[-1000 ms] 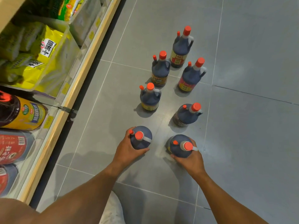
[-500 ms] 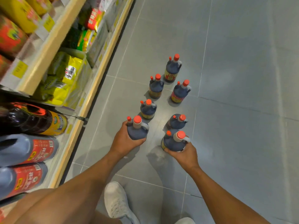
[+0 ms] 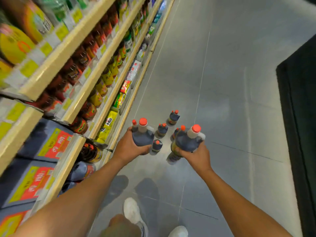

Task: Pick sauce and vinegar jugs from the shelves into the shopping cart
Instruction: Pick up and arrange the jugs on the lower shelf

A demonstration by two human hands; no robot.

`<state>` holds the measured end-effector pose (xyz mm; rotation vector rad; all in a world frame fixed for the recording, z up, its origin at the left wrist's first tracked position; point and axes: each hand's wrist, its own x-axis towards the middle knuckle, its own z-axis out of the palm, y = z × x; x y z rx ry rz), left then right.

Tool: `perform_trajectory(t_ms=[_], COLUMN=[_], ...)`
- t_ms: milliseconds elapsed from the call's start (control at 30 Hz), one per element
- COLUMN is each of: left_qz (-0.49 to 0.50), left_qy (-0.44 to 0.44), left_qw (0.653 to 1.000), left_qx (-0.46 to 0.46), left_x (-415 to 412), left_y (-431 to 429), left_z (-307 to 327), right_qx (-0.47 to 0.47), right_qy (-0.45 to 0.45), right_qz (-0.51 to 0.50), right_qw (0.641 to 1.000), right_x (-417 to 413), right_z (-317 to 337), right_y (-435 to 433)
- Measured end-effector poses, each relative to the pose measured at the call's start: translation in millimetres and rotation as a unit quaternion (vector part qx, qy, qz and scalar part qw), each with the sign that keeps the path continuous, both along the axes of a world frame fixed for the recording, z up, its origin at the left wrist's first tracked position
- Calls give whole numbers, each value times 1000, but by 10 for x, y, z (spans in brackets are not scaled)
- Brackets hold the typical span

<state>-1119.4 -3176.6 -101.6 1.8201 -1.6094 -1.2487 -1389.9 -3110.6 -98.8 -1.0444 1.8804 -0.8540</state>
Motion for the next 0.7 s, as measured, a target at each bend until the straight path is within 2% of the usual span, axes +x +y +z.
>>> perform_trajectory(t_ms=[167,333,467,700], left_qz=[9,-11,5,123], left_qy=[6,2,-17,-16], left_qw=[999,998,995,987], left_qx=[-40,-66,-96,-105], left_x=[138,278,357,468], left_y=[-133,-321,-360,-17], left_z=[1180,2029,2435,2838], right_qx=[-32,-52,-64,-110], right_qy=[8,20,18,5], right_qz=[-8,46,108,266], right_qw=[999,997,992,958], right_x=[31,15,39,219], right_z=[1144,1813,2185,2652], right_y=[-276,-568,-821,-1167])
